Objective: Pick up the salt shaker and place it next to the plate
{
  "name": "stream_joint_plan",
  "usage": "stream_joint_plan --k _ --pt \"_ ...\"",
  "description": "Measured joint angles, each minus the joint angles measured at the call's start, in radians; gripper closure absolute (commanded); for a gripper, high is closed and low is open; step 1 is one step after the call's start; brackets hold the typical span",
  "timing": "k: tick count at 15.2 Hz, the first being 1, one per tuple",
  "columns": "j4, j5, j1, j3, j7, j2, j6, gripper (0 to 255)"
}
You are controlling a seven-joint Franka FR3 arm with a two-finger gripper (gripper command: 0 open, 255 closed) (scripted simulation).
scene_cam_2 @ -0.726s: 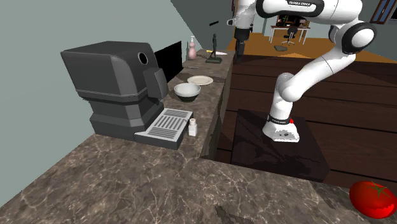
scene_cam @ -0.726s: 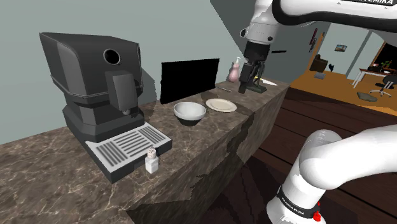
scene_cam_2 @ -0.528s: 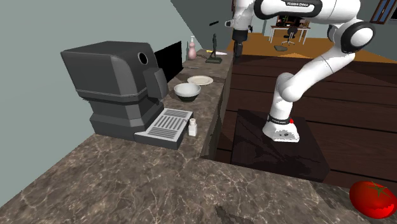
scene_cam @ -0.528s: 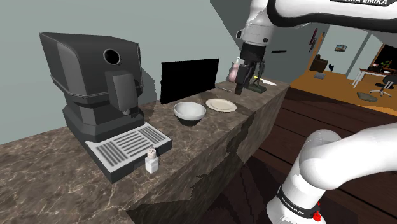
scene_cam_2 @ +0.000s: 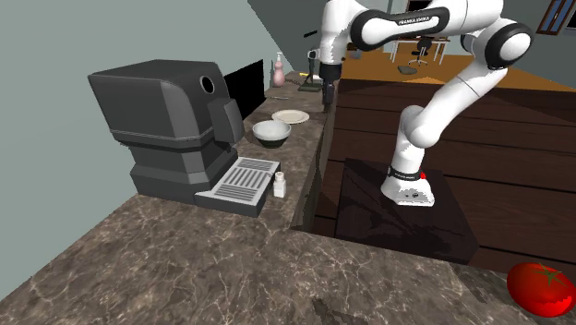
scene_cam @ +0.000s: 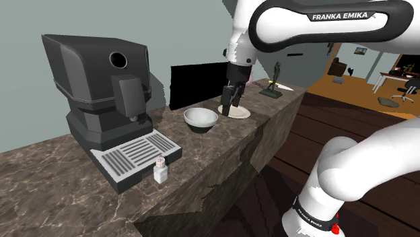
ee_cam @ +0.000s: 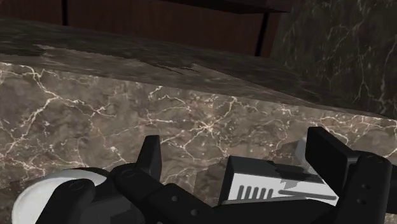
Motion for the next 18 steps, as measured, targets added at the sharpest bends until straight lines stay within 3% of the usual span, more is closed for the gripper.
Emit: stream_joint_plan --k 10,18 --pt "0.054 0.021 0.031 0.156 0.143 0.288 0.226 0" --pt "0.202 -0.062 0.051 0.26 0.288 0.576 0.345 0"
